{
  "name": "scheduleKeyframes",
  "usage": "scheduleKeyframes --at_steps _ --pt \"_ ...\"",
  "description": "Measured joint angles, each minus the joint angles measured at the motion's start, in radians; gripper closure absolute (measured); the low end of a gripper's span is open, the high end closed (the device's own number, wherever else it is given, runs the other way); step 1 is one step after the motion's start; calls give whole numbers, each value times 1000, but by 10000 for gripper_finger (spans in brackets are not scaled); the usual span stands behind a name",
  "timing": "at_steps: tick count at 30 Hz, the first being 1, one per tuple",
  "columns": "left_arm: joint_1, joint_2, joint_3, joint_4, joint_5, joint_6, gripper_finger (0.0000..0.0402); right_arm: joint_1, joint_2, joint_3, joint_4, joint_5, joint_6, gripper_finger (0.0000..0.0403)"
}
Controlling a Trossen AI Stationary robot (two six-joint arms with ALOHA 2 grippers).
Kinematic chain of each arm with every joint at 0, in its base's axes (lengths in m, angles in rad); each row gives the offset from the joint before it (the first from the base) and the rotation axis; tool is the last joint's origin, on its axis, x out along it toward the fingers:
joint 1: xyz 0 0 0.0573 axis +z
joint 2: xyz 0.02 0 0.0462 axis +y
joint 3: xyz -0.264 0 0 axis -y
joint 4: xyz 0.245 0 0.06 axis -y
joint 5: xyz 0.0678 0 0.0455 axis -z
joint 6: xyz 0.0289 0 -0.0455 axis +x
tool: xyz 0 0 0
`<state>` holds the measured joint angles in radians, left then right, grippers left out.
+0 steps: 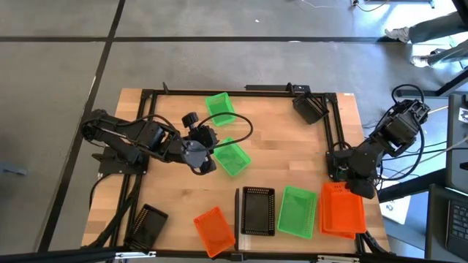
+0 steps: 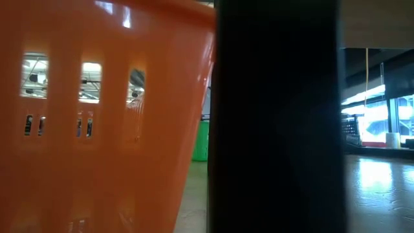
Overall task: Stack baskets on shelf by color
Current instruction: Stack the top orange bin on the orange bin on the shelf
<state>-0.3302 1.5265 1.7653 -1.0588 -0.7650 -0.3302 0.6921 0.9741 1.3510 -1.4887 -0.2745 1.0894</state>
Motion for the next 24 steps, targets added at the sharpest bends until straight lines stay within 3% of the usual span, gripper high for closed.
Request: scheduleKeyframes --at_steps 6,15,24 --pt "0 0 0 -1 0 0 317 -1 9 0 1 17 5 395" --pt "0 0 0 -1 0 0 317 -1 41 0 -5 17 -55 332" --pt "0 0 0 -2 0 0 317 -1 38 0 57 -8 -72 330"
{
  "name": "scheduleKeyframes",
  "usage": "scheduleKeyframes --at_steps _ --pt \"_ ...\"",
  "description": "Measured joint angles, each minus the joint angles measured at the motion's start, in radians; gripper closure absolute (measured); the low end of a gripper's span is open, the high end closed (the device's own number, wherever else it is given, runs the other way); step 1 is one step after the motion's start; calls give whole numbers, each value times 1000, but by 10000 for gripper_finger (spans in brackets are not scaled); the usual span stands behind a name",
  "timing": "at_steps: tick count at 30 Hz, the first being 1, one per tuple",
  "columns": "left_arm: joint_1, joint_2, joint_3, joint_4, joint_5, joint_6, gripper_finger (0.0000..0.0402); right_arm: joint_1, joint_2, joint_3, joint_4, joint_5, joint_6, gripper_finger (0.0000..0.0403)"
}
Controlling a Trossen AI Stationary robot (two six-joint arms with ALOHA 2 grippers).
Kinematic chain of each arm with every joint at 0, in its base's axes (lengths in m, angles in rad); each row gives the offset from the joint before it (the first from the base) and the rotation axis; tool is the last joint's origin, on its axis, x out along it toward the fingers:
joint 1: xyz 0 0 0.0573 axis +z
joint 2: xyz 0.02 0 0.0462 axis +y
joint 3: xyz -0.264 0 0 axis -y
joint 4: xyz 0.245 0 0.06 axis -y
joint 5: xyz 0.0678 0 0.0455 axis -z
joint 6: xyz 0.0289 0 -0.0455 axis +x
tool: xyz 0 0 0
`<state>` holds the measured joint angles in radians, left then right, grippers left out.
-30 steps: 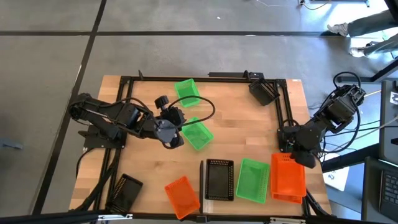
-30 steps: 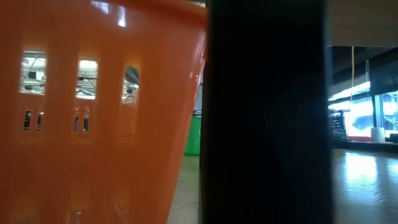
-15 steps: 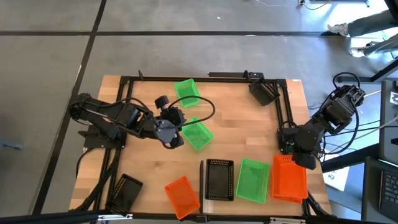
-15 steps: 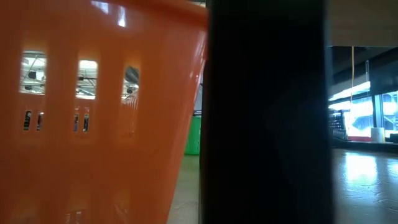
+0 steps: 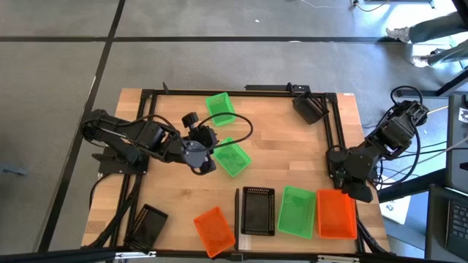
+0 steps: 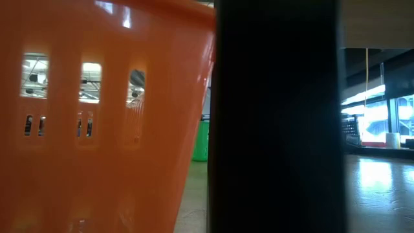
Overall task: Stack baskets on shelf by color
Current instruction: Stack the top orange bin on the orange bin on the shelf
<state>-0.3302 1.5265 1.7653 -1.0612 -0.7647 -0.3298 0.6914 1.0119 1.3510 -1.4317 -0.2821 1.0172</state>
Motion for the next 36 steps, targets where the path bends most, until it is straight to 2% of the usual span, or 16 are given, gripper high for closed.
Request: scheduleKeyframes --at_steps 14,22,36 --pt "0 0 0 0 0 0 317 0 -27 0 2 0 13 331" --pt "0 0 0 0 0 0 317 0 -29 1 135 8 -6 331" --pt "0 0 0 -1 0 0 317 0 -4 1 139 26 -24 331"
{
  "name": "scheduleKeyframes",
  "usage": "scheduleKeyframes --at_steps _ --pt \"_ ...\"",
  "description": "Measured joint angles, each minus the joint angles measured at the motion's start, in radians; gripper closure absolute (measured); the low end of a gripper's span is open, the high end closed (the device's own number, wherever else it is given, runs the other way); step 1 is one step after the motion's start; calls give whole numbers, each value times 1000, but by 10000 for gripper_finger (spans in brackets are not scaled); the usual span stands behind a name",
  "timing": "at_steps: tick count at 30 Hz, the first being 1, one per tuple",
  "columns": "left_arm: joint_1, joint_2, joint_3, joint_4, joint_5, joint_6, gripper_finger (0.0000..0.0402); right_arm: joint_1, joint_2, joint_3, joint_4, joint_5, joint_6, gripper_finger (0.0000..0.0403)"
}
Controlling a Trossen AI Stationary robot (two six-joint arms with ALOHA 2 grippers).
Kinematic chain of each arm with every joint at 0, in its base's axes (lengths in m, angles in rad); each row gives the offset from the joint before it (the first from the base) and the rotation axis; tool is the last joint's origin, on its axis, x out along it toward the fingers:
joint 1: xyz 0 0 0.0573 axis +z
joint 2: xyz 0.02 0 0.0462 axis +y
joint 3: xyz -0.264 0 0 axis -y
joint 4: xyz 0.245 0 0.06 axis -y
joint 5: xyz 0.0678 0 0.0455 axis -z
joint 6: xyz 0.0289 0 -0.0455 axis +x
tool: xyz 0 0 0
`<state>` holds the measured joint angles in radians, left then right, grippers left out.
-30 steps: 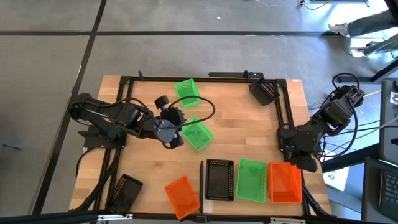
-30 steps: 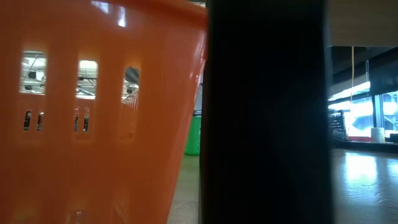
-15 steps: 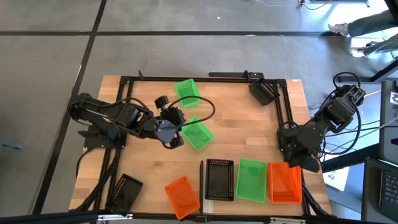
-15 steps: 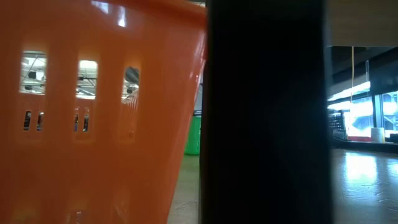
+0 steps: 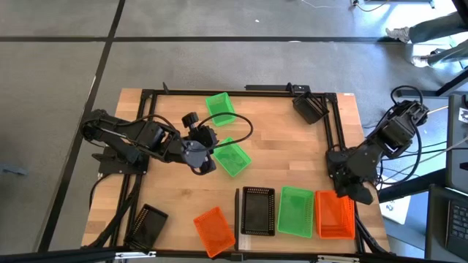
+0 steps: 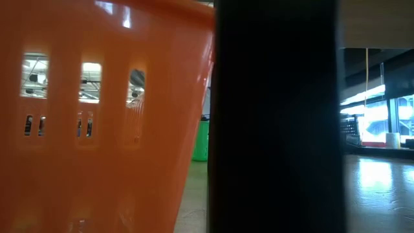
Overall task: Stack baskets on shelf by color
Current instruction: Stack the top orange bin on the orange bin on the shelf
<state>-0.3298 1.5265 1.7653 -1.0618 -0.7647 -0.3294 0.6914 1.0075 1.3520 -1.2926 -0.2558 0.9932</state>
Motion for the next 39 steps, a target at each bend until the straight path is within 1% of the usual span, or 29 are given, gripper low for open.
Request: scheduleKeyframes --at_steps 11,16,19,21,24,26,29,35,39 --pt "0 0 0 0 0 0 317 0 48 0 -40 4 -10 331" --pt "0 0 0 0 0 0 317 0 65 0 -98 50 -11 331" --pt "0 0 0 0 0 0 317 0 66 0 -100 62 -17 331" --pt "0 0 0 0 0 0 317 0 66 0 -89 50 -17 331" --pt "0 0 0 0 0 0 317 0 64 0 -41 -2 -30 331" --pt "0 0 0 0 0 0 317 0 61 2 -16 -6 -43 331" --pt "0 0 0 0 0 0 317 0 61 13 -20 35 -60 331" --pt "0 0 0 0 0 0 317 0 60 25 -115 125 -59 331" --pt "0 0 0 0 0 0 317 -1 61 25 -141 144 -58 331"
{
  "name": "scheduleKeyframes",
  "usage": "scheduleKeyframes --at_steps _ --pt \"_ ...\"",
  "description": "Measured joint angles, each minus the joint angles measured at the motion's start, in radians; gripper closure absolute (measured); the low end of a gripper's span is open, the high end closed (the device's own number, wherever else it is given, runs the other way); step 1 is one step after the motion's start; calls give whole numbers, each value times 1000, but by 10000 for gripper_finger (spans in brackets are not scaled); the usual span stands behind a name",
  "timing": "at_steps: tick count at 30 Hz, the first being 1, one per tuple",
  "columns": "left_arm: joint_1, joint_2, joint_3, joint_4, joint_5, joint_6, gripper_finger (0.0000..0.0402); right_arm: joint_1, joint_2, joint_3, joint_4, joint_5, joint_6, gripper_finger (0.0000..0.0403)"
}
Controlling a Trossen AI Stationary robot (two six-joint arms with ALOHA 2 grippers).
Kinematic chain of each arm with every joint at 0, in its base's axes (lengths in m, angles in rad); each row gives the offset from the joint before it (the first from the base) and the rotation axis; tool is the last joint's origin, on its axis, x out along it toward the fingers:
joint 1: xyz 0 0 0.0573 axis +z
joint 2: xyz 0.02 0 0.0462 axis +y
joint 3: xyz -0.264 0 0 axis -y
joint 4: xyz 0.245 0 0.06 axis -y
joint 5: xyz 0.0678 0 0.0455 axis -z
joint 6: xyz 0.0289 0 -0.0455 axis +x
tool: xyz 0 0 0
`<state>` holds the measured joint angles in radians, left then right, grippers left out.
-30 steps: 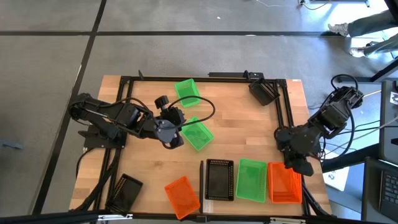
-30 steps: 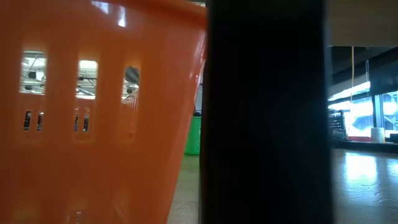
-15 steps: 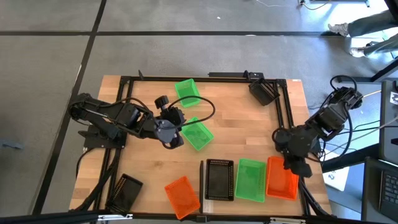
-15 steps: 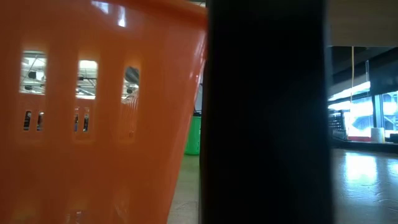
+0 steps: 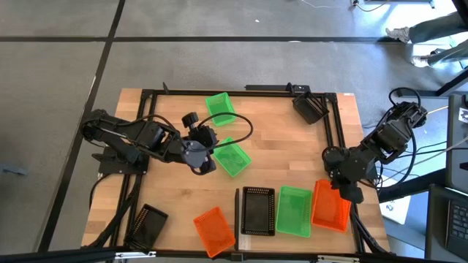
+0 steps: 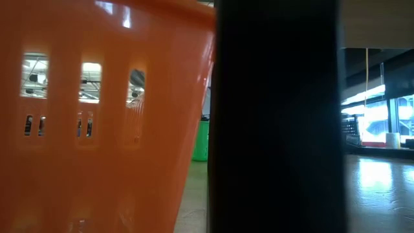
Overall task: Stack baskets on shelf by color
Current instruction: Stack the top orange bin on the orange bin on the shelf
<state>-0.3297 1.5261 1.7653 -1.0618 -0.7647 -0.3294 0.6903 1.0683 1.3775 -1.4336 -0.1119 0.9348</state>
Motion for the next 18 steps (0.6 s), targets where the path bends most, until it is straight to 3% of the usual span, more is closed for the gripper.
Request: scheduleKeyframes --at_steps 8,13,18 --pt "0 0 0 0 0 0 317 1 2 20 39 -40 -27 331" --pt "0 0 0 0 0 0 317 1 0 87 -12 60 -23 331" --pt "0 0 0 0 0 0 317 0 0 77 -65 84 -15 331"
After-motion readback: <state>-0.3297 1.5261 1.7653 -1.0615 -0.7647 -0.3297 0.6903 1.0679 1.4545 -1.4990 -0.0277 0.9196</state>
